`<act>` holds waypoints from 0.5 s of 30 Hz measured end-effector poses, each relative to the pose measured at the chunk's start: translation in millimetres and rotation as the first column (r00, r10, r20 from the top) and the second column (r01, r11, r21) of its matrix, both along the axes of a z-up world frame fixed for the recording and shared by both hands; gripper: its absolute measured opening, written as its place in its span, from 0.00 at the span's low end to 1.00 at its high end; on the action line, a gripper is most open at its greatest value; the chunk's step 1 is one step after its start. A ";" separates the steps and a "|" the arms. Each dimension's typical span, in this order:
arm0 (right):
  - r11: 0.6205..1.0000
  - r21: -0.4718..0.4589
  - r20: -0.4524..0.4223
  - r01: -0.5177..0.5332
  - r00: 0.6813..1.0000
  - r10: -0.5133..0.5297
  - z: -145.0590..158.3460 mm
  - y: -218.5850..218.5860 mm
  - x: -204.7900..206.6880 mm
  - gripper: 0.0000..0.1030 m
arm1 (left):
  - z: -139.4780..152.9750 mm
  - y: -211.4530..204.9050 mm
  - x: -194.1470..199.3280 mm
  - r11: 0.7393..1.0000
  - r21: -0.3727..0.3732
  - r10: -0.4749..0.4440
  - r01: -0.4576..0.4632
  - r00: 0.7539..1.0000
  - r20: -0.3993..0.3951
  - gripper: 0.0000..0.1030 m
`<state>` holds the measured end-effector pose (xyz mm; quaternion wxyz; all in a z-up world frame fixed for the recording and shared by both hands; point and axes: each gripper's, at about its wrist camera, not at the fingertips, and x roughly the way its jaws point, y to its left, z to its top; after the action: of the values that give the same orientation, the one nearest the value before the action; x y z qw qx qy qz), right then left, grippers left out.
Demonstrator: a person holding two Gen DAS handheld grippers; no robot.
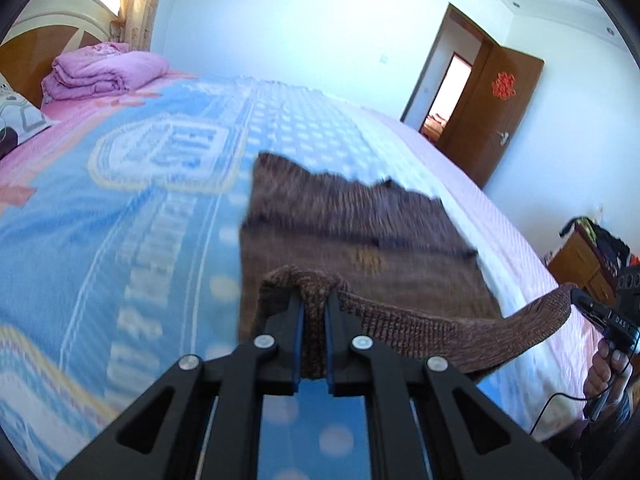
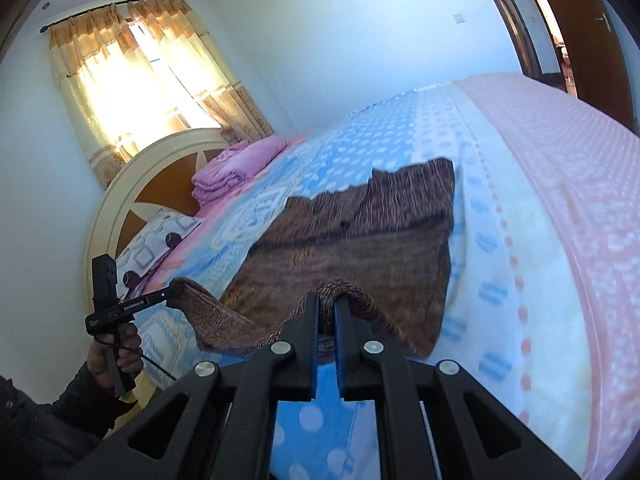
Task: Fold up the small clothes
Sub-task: 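Lift the hem with both grippers and fold it toward the collar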
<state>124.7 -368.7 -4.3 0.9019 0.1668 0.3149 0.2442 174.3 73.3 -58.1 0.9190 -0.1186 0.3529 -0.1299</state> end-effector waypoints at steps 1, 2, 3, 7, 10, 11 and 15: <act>1.000 -0.002 0.012 0.007 1.000 -0.007 5.7 -2.4 10.1 0.06 | 3.6 1.4 8.3 1.000 -0.002 0.005 -0.005 1.000 0.011 0.08; 1.000 -0.003 0.018 0.011 1.000 -0.011 9.1 -3.9 17.2 0.06 | 7.6 2.6 18.6 1.000 -0.008 0.011 -0.010 1.000 0.016 0.08; 1.000 -0.005 0.021 0.015 1.000 -0.015 12.4 -5.1 24.0 0.06 | 11.6 3.0 28.7 1.000 -0.016 0.009 -0.009 1.000 0.019 0.08; 0.999 -0.020 0.045 0.034 0.998 -0.033 28.2 -10.0 55.6 0.06 | 22.6 -2.5 57.3 1.000 -0.009 0.012 -0.011 0.999 0.044 0.08; 0.998 -0.020 0.056 0.054 0.997 -0.052 38.6 -13.1 85.8 0.06 | 29.8 -5.2 82.6 1.000 -0.012 0.023 -0.023 0.998 0.053 0.08; 0.998 -0.017 0.058 0.057 0.997 -0.056 40.1 -13.2 93.5 0.06 | 30.9 -6.1 93.4 0.999 -0.014 0.030 -0.029 0.998 0.050 0.08; 0.997 -0.024 0.047 0.072 0.996 -0.071 42.3 -11.4 132.2 0.06 | 30.5 -11.1 125.4 0.999 0.012 0.047 -0.048 0.998 0.046 0.08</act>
<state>256.9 -380.2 38.0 0.9191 0.1608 0.2908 0.2115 299.7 62.2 -27.6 0.9304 -0.1178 0.3299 -0.1082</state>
